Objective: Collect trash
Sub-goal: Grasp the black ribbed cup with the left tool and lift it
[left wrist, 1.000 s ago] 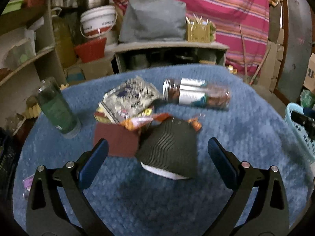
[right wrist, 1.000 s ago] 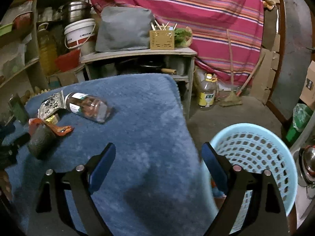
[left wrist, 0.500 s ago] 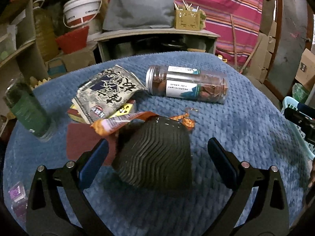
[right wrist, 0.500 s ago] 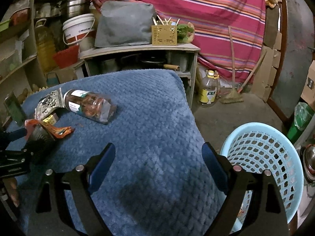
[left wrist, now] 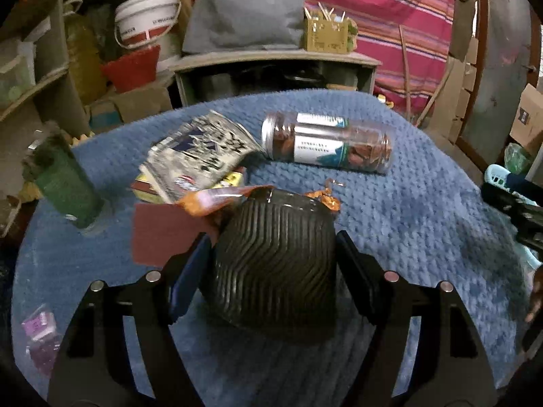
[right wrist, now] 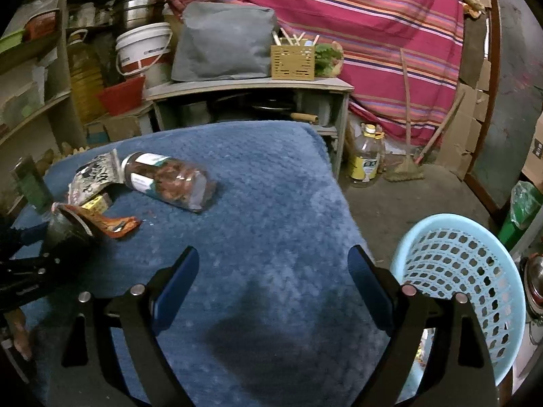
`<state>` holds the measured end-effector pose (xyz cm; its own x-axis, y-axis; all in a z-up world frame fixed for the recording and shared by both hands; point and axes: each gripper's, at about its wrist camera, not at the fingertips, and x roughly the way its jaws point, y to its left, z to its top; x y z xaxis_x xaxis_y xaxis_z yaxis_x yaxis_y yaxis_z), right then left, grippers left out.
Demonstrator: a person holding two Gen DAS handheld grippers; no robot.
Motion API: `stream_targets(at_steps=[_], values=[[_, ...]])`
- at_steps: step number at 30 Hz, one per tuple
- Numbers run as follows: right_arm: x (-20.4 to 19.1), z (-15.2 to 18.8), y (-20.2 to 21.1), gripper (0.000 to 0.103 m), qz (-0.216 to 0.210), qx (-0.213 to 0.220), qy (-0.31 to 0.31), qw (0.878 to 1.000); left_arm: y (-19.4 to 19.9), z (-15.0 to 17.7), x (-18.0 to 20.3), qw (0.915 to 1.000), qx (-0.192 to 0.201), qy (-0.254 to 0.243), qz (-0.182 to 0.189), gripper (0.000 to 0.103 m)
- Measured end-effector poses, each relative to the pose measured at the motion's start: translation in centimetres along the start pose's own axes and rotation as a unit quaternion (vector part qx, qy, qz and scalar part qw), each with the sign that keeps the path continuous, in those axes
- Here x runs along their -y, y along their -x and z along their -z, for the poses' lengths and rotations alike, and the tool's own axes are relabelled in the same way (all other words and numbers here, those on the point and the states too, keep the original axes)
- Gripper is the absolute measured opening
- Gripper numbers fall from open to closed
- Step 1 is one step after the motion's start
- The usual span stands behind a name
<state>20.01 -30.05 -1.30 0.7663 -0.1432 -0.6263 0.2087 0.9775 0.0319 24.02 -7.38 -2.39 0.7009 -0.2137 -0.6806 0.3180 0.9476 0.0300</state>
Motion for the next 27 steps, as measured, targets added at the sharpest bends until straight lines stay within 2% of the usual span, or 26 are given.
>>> stream_targets(at_steps=[6, 11, 21, 27], values=[[-3.1, 0.0, -0.5, 0.088, -0.016, -0.002, 0.02, 1.0, 4.1, 0.7, -2.9, 0.9988, 0.036, -0.007, -0.031, 0.073], [-6.0, 0.3, -1.2, 0.088, -0.03, -0.009, 0.039, 0.999, 6.0, 1.5, -6.7, 0.997, 0.047, 0.009, -0.06, 0.073], [-12.4, -0.9, -3.1, 0.088, -0.039, -0.005, 0.077, 0.996, 6.9, 2.7, -12.8, 0.9934, 0.051, 0.051, -0.089, 0.073], [-15.3, -1.1, -5.8, 0.088, -0.035, -0.03, 0.101, 0.994, 6.2, 3.4, -16.1, 0.9902, 0.043, 0.091, -0.097, 0.073]])
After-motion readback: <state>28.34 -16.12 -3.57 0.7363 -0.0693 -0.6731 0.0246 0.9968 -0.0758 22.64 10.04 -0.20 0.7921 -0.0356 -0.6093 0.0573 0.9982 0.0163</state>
